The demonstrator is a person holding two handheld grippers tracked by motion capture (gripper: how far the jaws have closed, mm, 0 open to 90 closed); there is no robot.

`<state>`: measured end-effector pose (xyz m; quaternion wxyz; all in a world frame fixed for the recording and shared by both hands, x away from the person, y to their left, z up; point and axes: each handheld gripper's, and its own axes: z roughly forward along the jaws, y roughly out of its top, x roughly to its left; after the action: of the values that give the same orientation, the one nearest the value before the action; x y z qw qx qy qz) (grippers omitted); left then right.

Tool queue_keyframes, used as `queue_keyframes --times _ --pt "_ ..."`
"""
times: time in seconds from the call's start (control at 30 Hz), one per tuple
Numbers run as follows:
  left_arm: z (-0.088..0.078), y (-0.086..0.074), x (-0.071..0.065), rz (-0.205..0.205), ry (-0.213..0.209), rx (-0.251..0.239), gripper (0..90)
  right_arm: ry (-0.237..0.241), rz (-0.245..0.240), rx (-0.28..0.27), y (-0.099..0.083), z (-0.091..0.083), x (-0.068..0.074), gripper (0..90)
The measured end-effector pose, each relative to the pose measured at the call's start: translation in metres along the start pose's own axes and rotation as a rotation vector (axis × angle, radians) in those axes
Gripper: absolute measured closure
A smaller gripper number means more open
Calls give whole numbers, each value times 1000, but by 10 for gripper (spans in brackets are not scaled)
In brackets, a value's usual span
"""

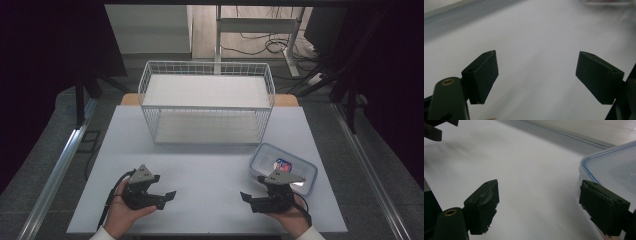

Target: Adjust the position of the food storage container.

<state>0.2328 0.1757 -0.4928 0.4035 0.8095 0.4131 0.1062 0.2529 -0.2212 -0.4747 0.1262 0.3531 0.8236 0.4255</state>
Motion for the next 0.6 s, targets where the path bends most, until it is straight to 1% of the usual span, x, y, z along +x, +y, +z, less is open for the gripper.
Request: queue_keyframes --times 0.07,0.17,0.27,0.4,0.47,0.53,0.57,0.6 --pt "1 0 0 3 0 3 183 -3 0 2 0 0 0 165" --pt "1 0 0 33 18 9 187 -5 -5 4 -1 0 0 165" --pt "-1 -1 -2 42 16 0 189 -6 -6 6 0 0 1 165" --pt "-5 -1 -4 40 18 -13 190 -10 -12 17 1 2 4 165" --pt "-7 -2 -5 37 17 -21 191 -9 -9 29 2 5 6 165" --pt "-7 -1 -5 43 16 -21 192 -9 -4 47 3 11 10 165" --pt "-5 -1 -5 49 16 -14 192 -13 4 53 3 14 13 165" --pt "-3 -1 -5 51 19 -7 191 -4 17 62 3 21 19 165"
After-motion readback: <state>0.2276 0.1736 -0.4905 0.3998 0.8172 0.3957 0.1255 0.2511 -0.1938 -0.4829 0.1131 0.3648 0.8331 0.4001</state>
